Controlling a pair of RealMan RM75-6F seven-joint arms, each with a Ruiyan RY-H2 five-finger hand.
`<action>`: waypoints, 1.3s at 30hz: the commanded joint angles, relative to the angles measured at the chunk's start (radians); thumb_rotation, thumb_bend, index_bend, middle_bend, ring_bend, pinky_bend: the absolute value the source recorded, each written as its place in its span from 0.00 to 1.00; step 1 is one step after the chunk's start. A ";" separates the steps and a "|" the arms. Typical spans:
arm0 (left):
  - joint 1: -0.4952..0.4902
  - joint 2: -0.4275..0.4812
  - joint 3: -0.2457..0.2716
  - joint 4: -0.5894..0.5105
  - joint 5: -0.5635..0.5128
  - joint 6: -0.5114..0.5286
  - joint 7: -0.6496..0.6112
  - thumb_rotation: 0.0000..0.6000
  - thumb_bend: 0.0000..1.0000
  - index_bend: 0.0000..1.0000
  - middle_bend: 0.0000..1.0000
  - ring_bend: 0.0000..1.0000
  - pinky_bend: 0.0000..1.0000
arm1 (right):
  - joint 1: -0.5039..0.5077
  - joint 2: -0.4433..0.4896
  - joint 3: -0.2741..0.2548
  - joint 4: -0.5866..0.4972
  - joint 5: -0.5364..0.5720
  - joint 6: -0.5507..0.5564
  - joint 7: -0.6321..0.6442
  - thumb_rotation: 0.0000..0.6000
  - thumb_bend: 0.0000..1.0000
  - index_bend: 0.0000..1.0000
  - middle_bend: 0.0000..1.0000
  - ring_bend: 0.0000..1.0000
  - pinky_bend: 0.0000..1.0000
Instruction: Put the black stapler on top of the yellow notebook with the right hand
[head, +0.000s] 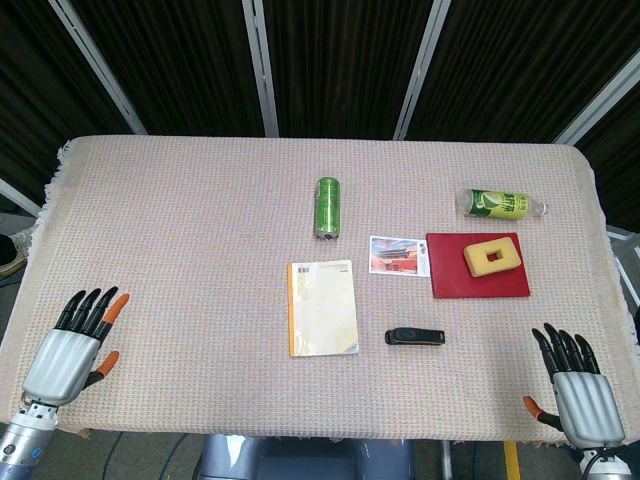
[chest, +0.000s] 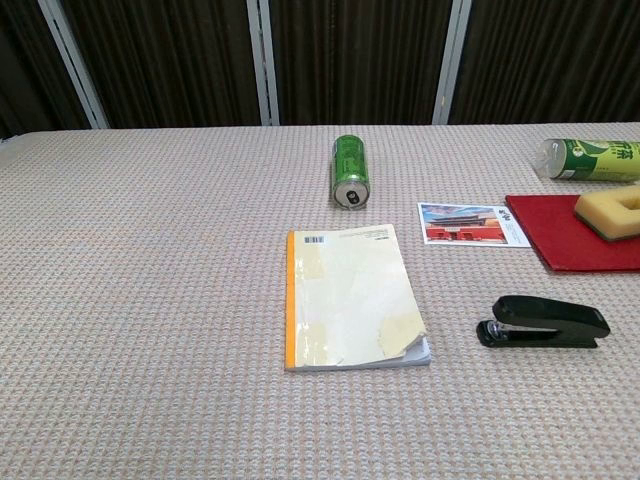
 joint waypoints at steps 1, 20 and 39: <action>0.000 0.000 0.000 0.000 -0.001 -0.001 0.001 1.00 0.30 0.00 0.00 0.00 0.07 | 0.000 0.000 0.000 0.000 0.000 0.000 0.000 1.00 0.15 0.00 0.00 0.00 0.00; -0.008 -0.027 -0.016 0.014 -0.014 -0.006 0.018 1.00 0.31 0.00 0.00 0.00 0.07 | 0.060 -0.097 0.009 0.036 -0.029 -0.080 -0.037 1.00 0.16 0.06 0.00 0.00 0.08; -0.024 -0.065 -0.027 0.047 -0.042 -0.038 0.053 1.00 0.31 0.00 0.00 0.00 0.07 | 0.208 -0.280 0.093 0.141 0.063 -0.261 -0.109 1.00 0.18 0.24 0.17 0.12 0.30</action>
